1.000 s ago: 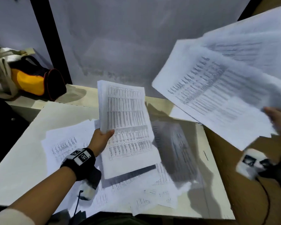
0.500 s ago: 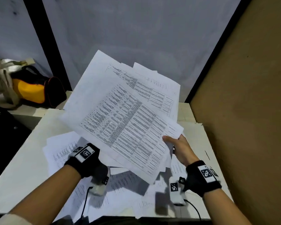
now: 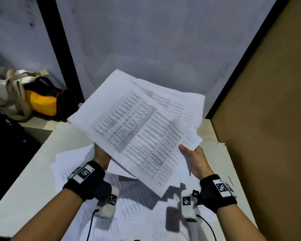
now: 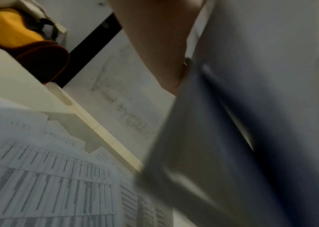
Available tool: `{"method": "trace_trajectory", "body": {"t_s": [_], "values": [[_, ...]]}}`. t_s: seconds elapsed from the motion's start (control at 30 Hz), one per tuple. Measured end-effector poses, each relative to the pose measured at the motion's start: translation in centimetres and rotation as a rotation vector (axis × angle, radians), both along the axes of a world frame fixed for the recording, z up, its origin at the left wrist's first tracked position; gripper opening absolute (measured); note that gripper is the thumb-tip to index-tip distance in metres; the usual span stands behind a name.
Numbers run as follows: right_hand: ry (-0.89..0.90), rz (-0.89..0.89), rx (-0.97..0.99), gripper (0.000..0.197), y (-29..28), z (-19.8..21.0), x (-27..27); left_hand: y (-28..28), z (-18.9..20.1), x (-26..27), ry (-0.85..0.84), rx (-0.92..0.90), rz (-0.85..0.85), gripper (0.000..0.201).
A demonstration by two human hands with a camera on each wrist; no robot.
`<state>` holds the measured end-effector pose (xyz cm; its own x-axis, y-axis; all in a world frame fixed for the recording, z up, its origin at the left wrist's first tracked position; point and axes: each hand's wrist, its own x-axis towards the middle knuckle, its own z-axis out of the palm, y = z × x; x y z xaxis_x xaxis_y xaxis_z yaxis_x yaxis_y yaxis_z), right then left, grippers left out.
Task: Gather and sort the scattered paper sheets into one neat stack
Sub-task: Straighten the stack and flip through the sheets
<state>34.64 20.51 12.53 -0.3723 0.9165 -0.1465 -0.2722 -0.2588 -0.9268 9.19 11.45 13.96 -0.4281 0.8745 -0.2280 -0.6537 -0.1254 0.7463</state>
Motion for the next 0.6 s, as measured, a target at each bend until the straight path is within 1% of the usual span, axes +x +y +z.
{"method": "trace_trajectory", "body": {"t_s": [0.07, 0.1, 0.13, 0.2, 0.23, 0.27, 0.3, 0.33, 0.37, 0.4, 0.43, 0.5, 0.6], "values": [[0.028, -0.009, 0.002, 0.038, 0.8, 0.0, 0.1, 0.3, 1.1, 0.0, -0.084, 0.072, -0.006, 0.077], [0.04, -0.011, 0.005, 0.037, 1.3, -0.1, 0.2, 0.3, 0.7, -0.1, -0.153, 0.095, -0.087, 0.094], [0.047, -0.01, 0.008, 0.038, 1.7, -0.1, 0.4, 0.3, 0.6, 0.2, -0.177, 0.117, -0.159, 0.105], [0.056, 0.001, 0.016, 0.04, 2.3, -0.1, 0.6, 0.5, -0.1, 0.2, -0.175, 0.123, -0.243, 0.12], [0.058, 0.01, 0.019, 0.04, 2.4, -0.1, 0.7, 0.6, -0.3, 0.3, -0.153, 0.113, -0.26, 0.12], [0.052, 0.022, 0.023, 0.041, 2.6, 0.0, 0.8, 0.8, -0.6, 0.1, -0.158, 0.097, -0.283, 0.116], [0.048, 0.035, 0.024, 0.043, 2.7, 0.0, 0.9, 1.1, -0.9, -0.2, -0.17, 0.082, -0.304, 0.108], [0.044, 0.057, 0.021, 0.049, 2.8, 0.0, 1.1, 1.2, -1.4, -0.7, -0.169, 0.066, -0.32, 0.098], [0.038, 0.084, 0.016, 0.06, 2.9, -0.1, 1.3, 1.4, -1.7, -1.1, -0.167, 0.051, -0.327, 0.088], [0.026, 0.108, 0.012, 0.073, 2.9, -0.2, 1.5, 1.4, -1.8, -1.5, -0.164, 0.023, -0.351, 0.081], [0.009, 0.127, 0.01, 0.08, 3.0, -0.4, 1.7, 1.4, -1.9, -1.6, -0.164, -0.005, -0.389, 0.076], [-0.025, 0.168, 0.019, 0.08, 2.8, -0.8, 2.1, 1.5, -2.1, -1.7, -0.141, -0.066, -0.439, 0.07], [-0.16, 0.205, 0.019, 0.073, 2.4, -1.3, 2.2, 2.2, -2.5, -1.5, -0.052, -0.195, -0.377, 0.059]]}}
